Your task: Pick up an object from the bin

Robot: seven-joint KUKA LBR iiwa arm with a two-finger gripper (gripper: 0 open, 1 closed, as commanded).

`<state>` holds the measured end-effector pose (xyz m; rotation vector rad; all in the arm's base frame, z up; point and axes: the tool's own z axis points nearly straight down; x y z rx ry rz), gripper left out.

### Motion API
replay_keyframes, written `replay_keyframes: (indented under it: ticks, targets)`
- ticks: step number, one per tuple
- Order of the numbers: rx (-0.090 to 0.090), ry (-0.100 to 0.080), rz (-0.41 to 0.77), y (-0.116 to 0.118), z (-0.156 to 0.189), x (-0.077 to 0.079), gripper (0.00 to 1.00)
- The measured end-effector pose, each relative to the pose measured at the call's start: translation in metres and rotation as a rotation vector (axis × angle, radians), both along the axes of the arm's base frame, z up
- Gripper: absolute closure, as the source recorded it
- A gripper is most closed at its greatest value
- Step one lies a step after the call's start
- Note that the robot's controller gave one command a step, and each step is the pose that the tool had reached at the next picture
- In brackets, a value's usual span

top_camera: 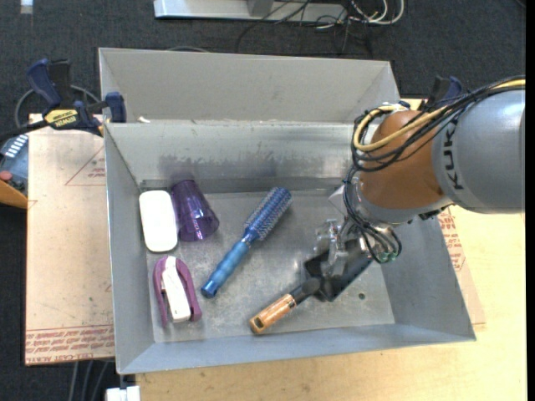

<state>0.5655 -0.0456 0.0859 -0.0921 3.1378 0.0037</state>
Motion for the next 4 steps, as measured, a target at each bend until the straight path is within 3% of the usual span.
replay_keyframes:
  ticks: [3, 4]
  targets:
    - [0.0, 0.0, 0.0, 0.0, 0.0, 0.0, 1.0]
    - [0.001, 0.003, 0.034, 0.004, 0.079, 0.004, 1.0]
